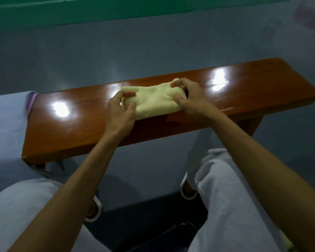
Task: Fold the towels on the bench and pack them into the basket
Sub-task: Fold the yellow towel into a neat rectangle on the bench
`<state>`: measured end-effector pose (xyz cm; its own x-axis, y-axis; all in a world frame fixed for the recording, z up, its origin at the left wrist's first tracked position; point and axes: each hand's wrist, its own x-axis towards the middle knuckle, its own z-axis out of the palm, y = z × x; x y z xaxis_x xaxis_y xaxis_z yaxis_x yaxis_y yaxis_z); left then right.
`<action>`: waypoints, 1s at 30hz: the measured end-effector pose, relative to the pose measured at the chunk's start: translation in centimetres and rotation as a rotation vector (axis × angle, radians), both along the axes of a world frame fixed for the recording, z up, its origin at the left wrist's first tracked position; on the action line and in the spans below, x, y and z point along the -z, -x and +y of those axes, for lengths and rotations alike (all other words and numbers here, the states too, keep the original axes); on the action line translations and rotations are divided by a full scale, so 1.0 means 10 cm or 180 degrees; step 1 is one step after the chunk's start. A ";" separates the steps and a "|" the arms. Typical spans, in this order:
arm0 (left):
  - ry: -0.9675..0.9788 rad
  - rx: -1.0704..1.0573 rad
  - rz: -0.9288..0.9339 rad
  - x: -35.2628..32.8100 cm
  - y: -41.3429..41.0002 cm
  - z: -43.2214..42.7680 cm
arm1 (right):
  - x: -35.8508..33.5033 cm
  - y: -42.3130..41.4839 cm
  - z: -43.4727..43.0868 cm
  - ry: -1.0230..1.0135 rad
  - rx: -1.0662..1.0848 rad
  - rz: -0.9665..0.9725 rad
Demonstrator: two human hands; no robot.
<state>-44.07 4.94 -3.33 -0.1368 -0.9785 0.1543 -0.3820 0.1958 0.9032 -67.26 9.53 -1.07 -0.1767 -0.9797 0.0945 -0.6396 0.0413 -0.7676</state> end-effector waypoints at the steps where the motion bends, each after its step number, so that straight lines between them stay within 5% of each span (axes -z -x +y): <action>1: -0.0018 0.0010 0.0003 -0.01 0.08 0.04 | -0.01 0.09 0.06 0.0053 0.0029 0.0002; 15: 0.0123 0.0589 -0.0046 -0.12 1.44 0.65 | 0.00 1.25 1.07 0.0338 0.0738 -0.0068; 30: -0.0415 0.0674 -0.0255 0.47 2.73 1.82 | 0.75 2.20 2.37 0.0068 0.1520 -0.0013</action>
<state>-71.39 23.13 -8.03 -0.3475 -0.9376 0.0093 -0.4161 0.1631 0.8946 -89.27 33.26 -8.55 -0.6072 -0.7866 0.1123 -0.5499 0.3141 -0.7739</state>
